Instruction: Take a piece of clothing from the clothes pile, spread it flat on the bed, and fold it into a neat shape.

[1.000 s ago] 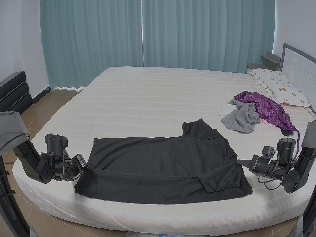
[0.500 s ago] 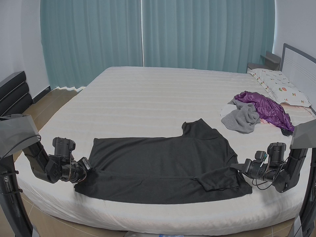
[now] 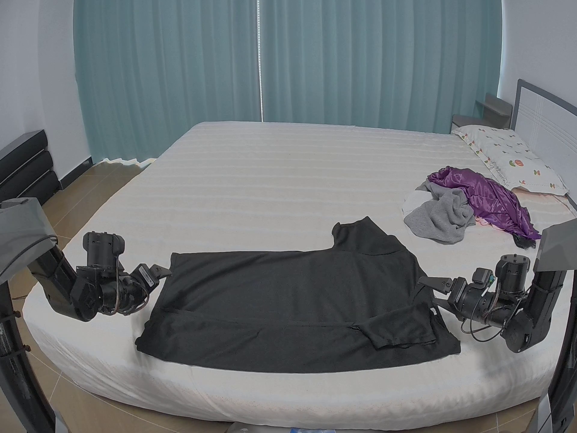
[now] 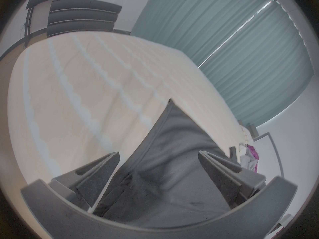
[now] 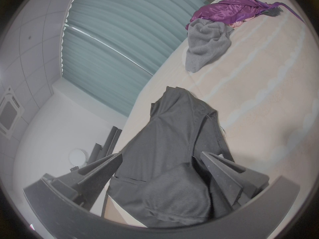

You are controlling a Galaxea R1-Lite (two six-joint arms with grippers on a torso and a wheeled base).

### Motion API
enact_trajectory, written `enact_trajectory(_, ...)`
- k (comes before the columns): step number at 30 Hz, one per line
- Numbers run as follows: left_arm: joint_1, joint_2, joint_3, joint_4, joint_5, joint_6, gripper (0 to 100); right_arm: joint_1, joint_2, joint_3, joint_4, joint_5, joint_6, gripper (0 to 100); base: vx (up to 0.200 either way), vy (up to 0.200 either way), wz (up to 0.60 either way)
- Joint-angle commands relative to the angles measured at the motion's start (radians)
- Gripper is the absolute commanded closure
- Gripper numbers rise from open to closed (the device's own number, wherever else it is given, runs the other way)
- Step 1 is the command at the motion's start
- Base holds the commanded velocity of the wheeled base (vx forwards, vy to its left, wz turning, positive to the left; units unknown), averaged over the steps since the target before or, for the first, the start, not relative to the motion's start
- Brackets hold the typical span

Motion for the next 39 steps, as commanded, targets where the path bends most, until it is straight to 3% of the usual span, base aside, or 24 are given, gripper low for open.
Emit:
enact_trajectory(1,0.013,-0.038,-0.138,0.016,-0.006,-0.003,0,0.006,0.013,0.061,-0.137,0.0,0.102,0,0.0,0.0,0.0)
enact_trajectory(16,-0.007,0.385,-0.688,0.149,-0.055,0.012,0,0.008,0.024,0.069,-0.137,0.011,0.158,0,0.0,0.0,0.0)
enact_trajectory(39,-0.007,0.454,-0.725,0.088,0.015,0.015,0,0.003,0.024,0.07,-0.137,0.01,0.177,0,0.0,0.0,0.0)
